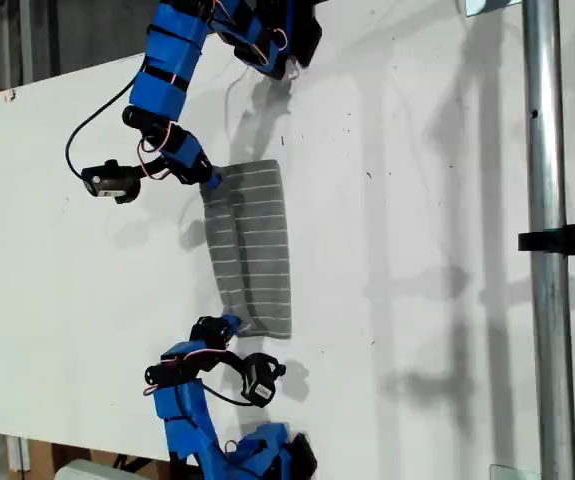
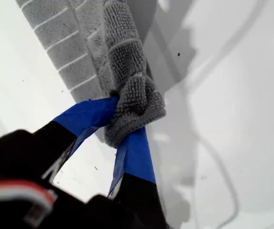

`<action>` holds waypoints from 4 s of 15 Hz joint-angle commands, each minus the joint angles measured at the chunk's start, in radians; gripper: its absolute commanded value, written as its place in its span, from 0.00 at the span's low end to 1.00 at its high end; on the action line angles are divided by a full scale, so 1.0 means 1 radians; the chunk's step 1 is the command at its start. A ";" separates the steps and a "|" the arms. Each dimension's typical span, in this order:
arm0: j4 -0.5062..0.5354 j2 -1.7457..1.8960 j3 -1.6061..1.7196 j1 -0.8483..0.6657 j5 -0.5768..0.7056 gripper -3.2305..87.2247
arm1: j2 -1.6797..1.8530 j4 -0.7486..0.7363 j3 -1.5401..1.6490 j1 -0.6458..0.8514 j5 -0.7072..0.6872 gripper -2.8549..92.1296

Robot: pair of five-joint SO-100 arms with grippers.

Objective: Grasp corners of a towel and fold twice.

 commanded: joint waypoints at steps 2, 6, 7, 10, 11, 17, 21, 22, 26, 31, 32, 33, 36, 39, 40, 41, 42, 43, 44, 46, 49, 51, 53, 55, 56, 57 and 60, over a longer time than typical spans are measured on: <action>-0.008 0.055 0.040 0.043 -0.046 0.02 | 0.071 -0.005 0.052 -0.081 0.034 0.03; -0.074 0.044 0.184 0.236 -0.238 0.02 | 0.067 -0.041 0.273 -0.276 0.258 0.03; -0.120 0.017 0.232 0.259 -0.290 0.02 | 0.067 -0.078 0.328 -0.290 0.288 0.03; -0.207 -0.121 0.285 0.262 -0.400 0.04 | 0.018 -0.173 0.428 -0.276 0.351 0.03; -0.189 -0.164 0.267 0.258 -0.426 0.13 | -0.034 -0.172 0.430 -0.256 0.370 0.08; 0.153 0.140 0.179 0.337 -0.410 0.38 | 0.041 0.129 0.376 -0.344 0.469 0.33; 0.144 0.715 0.531 0.426 -0.499 0.31 | 0.584 0.360 0.469 -0.393 0.557 0.33; 0.051 0.910 0.690 0.460 -0.518 0.31 | 0.727 0.371 0.520 -0.405 0.592 0.32; -0.192 1.864 1.416 0.554 -0.569 0.28 | 0.847 0.183 0.670 -0.388 0.664 0.40; -0.077 1.858 1.502 0.526 -0.584 0.28 | 0.612 -0.115 0.755 -0.215 0.635 0.49; -0.060 1.858 1.502 0.514 -0.577 0.28 | 0.511 -0.175 0.744 -0.184 0.634 0.49; -0.061 1.858 1.502 0.514 -0.577 0.27 | 0.382 -0.216 0.712 -0.160 0.634 0.49; -0.060 1.858 1.502 0.515 -0.588 0.26 | -0.077 -0.321 0.497 -0.149 0.572 0.51; -0.057 1.858 1.502 0.525 -0.592 0.25 | -0.356 -0.258 0.179 -0.179 0.517 0.10; -0.057 1.858 1.502 0.525 -0.591 0.25 | -0.370 -0.250 0.149 -0.181 0.514 0.03; -0.057 1.858 1.502 0.529 -0.598 0.24 | -0.337 -0.204 0.153 -0.181 0.512 0.03; -0.057 1.858 1.502 0.534 -0.604 0.24 | -0.258 -0.120 0.189 -0.178 0.520 0.03; -0.057 1.858 1.502 0.537 -0.612 0.24 | -0.127 -0.044 0.276 -0.178 0.528 0.03; -0.057 1.858 1.502 0.541 -0.617 0.24 | 0.023 0.080 0.368 -0.178 0.563 0.03; -0.055 1.858 1.502 0.545 -0.618 0.24 | 0.314 0.345 0.491 -0.212 0.644 0.03; -0.055 1.858 1.500 0.535 -0.618 0.24 | 0.626 0.359 0.492 -0.318 0.729 0.03; -0.055 1.858 1.500 0.538 -0.621 0.24 | 0.640 0.106 0.474 -0.350 0.673 0.03; -0.055 1.858 1.499 0.531 -0.612 0.24 | 0.446 -0.144 0.414 -0.337 0.624 0.03; -0.055 1.858 1.499 0.525 -0.603 0.24 | 0.183 -0.296 0.293 -0.308 0.586 0.03; -0.057 1.858 1.497 0.525 -0.601 0.24 | 0.052 -0.362 0.229 -0.293 0.572 0.03; -0.057 1.858 1.497 0.525 -0.603 0.24 | -0.058 -0.414 0.172 -0.281 0.572 0.03; -0.057 1.858 1.493 0.529 -0.612 0.24 | -0.298 -0.420 -0.067 -0.293 0.531 0.32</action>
